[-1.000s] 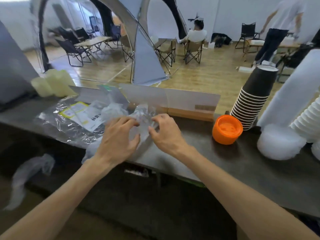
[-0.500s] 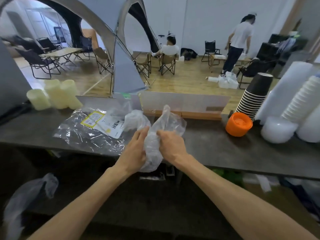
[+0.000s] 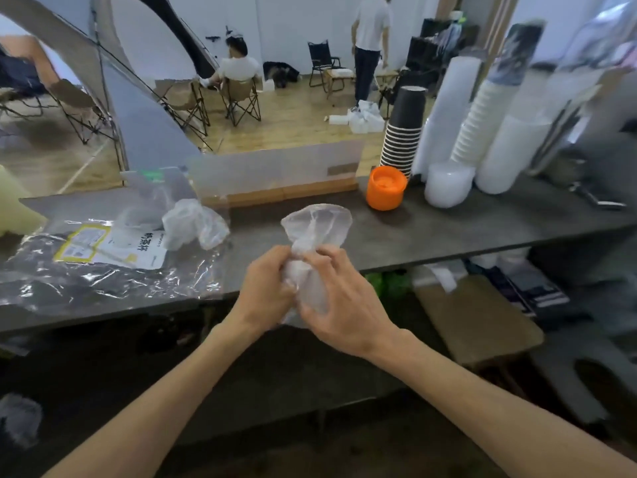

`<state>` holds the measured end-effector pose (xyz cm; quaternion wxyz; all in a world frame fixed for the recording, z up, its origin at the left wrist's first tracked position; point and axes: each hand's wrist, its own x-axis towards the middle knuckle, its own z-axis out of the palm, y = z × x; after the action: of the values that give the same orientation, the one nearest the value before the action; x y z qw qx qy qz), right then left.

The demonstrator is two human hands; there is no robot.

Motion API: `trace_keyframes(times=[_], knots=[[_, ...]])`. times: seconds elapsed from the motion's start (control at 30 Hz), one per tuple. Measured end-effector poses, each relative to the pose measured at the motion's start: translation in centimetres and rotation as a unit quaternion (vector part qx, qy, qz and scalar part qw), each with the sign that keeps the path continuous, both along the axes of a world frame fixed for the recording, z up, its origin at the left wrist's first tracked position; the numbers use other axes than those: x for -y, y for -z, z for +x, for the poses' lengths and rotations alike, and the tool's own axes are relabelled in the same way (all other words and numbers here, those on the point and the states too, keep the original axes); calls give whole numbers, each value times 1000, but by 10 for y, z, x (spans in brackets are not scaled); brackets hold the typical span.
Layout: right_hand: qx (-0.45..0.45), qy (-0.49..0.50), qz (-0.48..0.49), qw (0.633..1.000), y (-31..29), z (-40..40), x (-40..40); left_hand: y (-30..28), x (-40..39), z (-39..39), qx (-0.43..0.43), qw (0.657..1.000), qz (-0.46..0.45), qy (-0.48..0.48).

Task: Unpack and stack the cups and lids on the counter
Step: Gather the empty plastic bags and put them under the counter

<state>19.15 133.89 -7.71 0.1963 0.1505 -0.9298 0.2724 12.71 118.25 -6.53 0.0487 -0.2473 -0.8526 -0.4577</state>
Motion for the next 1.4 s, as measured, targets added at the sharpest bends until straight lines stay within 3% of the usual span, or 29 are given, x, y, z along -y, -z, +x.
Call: trace_keyframes(times=[0.1, 0.2, 0.33, 0.4, 0.5, 0.57, 0.73, 0.9, 1.0, 1.2, 1.4], knots=[[42, 87, 49, 994, 17, 19, -48, 3, -53, 16, 105, 990, 39, 89], [59, 157, 40, 985, 32, 42, -101, 13, -109, 37, 154, 970, 9, 185], [102, 230, -132, 959, 61, 87, -182, 38, -186, 65, 76, 958, -63, 268], [173, 290, -277, 900, 83, 109, -235, 48, -230, 82, 15, 944, -94, 314], [242, 292, -427, 821, 110, 148, -309, 71, -309, 117, -100, 886, -206, 403], [282, 311, -413, 809, 122, 175, -354, 90, -370, 143, -120, 868, -236, 420], [316, 368, -368, 793, 153, 229, -471, 128, -519, 182, -58, 856, -220, 465], [238, 463, -469, 713, 177, 265, -540, 193, -628, 204, -73, 843, -254, 469], [237, 502, -419, 718, 212, 277, -563, 240, -667, 211, -53, 825, -305, 472], [413, 466, -192, 759, 294, 305, -580, 331, -707, 208, -47, 737, -501, 451], [499, 422, -134, 745, 319, 299, -595, 367, -723, 199, 6, 665, -608, 434]])
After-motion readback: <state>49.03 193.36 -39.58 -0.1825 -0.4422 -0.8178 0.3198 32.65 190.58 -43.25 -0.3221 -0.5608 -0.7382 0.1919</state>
